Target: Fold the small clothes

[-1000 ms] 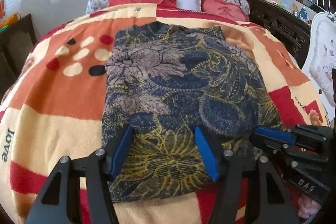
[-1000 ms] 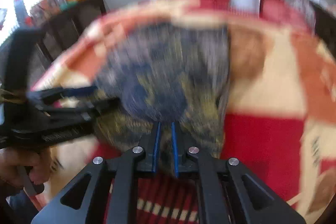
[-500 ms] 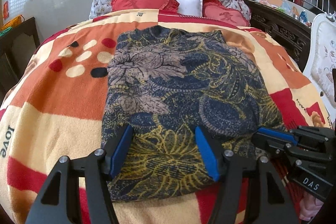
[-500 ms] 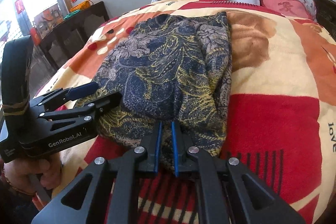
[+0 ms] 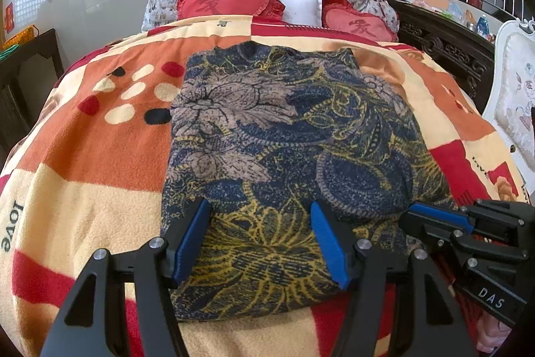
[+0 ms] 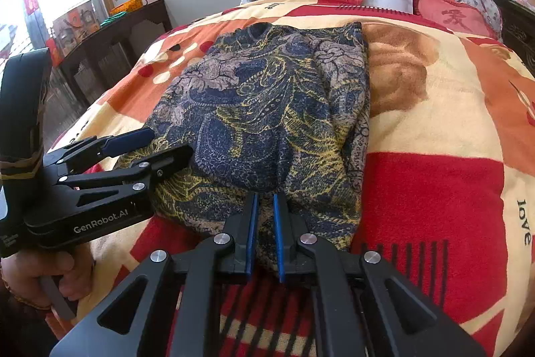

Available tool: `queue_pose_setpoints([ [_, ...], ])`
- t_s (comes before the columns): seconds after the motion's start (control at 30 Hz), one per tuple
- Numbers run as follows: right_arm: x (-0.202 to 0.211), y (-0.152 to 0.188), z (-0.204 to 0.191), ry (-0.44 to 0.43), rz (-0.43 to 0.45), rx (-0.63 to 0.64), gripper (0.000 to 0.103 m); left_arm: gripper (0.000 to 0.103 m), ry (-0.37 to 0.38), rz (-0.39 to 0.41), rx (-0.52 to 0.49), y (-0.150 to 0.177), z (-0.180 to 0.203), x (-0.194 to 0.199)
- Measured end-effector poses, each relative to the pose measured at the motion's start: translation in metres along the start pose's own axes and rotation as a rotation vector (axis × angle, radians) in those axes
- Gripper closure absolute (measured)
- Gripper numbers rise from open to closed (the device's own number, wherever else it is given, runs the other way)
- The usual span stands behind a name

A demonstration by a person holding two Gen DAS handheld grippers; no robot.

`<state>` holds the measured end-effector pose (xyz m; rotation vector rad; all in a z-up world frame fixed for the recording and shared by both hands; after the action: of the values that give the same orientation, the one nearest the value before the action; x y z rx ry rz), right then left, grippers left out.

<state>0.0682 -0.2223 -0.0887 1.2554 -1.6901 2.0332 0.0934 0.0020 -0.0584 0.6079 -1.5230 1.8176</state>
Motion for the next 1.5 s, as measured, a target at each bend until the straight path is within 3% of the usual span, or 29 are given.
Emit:
queue_pose_setpoints([
  [0.17, 0.001, 0.000, 0.001, -0.002, 0.001, -0.002, 0.081, 0.026, 0.030, -0.008, -0.004, -0.001, 0.003, 0.001],
  [0.3, 0.000, 0.000, -0.001, 0.011, -0.001, 0.010, 0.081, 0.000, 0.091, -0.050, -0.046, -0.002, 0.011, -0.004],
  [0.53, 0.001, 0.000, 0.001, 0.002, -0.005, -0.003, 0.081, 0.000, 0.042, -0.096, -0.079, -0.007, 0.020, -0.007],
  [0.6, 0.009, -0.003, 0.003, 0.003, -0.020, -0.026, 0.081, 0.000, -0.024, -0.090, -0.057, -0.010, 0.019, 0.007],
  [0.7, 0.039, 0.001, 0.012, 0.110, -0.017, -0.100, 0.078, 0.000, -0.122, -0.074, -0.040, -0.010, 0.021, 0.034],
  [0.83, 0.080, 0.016, 0.019, 0.160, 0.001, -0.151, 0.062, 0.000, -0.124, -0.140, 0.027, 0.000, 0.021, 0.055],
  [0.9, 0.097, 0.022, 0.017, 0.160, -0.003, -0.155, 0.042, 0.000, -0.129, -0.148, 0.035, 0.005, 0.023, 0.062],
  [1.0, 0.117, 0.025, 0.010, 0.177, 0.007, -0.147, 0.034, 0.000, -0.122, -0.161, 0.035, 0.010, 0.029, 0.069],
  [1.23, 0.126, 0.027, 0.003, 0.184, -0.048, -0.156, 0.032, 0.000, -0.115, -0.137, 0.035, 0.010, 0.032, 0.080],
  [1.5, 0.128, 0.023, 0.001, 0.205, -0.049, -0.126, 0.032, 0.000, -0.137, -0.144, 0.050, 0.009, 0.025, 0.078],
])
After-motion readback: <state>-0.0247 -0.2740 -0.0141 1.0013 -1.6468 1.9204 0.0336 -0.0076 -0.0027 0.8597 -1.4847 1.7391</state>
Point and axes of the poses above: each gripper's, at about its wrist camera, not at the fingertips, and x roughly against the way its jaws point, z to its right, y to its underside, the point moved 1 cm from there along -x, roughly the way its jaws point, and after that the axes turned 13 degrees about x, right-handed, at the moved point
